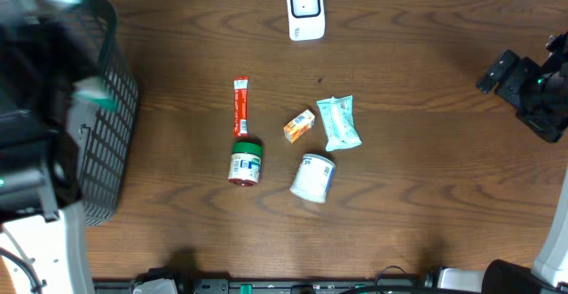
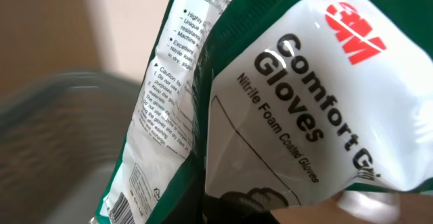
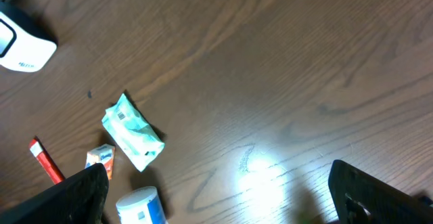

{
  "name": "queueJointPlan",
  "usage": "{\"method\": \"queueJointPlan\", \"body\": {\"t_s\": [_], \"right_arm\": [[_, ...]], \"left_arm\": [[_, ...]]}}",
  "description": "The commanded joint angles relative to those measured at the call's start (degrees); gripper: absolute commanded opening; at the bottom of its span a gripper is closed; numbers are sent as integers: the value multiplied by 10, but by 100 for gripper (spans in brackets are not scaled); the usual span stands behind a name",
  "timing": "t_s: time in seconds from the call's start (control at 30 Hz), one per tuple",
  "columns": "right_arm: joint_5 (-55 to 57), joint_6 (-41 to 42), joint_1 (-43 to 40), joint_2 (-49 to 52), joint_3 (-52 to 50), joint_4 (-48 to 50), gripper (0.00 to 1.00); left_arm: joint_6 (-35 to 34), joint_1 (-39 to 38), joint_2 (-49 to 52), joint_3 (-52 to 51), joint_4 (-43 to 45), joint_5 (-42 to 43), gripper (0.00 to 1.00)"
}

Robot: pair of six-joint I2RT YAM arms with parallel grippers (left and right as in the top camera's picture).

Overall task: Scan the item barcode
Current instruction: 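Lift the gloves pack out and carry it right of the wipes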

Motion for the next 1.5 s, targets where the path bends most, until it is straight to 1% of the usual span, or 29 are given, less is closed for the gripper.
{"method": "queueJointPlan", "body": {"t_s": [0.0, 0.07, 0.23, 0.4, 0.6, 0.7, 0.83, 0.93, 1.07, 1.2, 1.27, 1.33, 1.47], "right_arm": [[3, 4, -2, 3, 9, 0, 99], [3, 4, -2, 3, 9, 0, 99], [3, 4, -2, 3, 9, 0, 99], [3, 4, -2, 3, 9, 0, 99], [-2, 9, -2, 3, 9, 10, 99], [-2, 2, -2, 3, 9, -3, 99], [-42, -51, -20, 3, 23, -4, 99], [-66, -51, -58, 3, 48, -29, 99], [-82, -52, -129, 3, 89, -62, 99], [-83, -70, -200, 3, 112, -93, 99], [-82, -76, -216, 3, 111, -99, 99], [-74, -77, -223, 3, 111, -102, 99], [-70, -77, -223, 3, 111, -104, 99]], "left_arm": [[-8, -71, 3, 6, -7, 90, 7], [-8, -123, 15, 2, -9, 105, 7], [-8, -225, 64, -1, -16, 106, 7], [-8, -308, 132, -1, 2, 105, 7], [-75, -368, 208, -1, 40, 108, 7], [-97, -395, 234, -1, 64, 138, 7], [-175, -444, 254, -1, 99, 145, 7], [-214, -486, 271, -1, 135, 122, 7], [-324, -543, 304, -1, 161, 77, 7], [-432, -594, 355, -1, 206, 65, 7], [-476, -614, 379, -1, 230, 59, 7], [-497, -634, 403, -1, 252, 28, 7], [-498, -666, 443, -1, 275, -82, 7]]}}
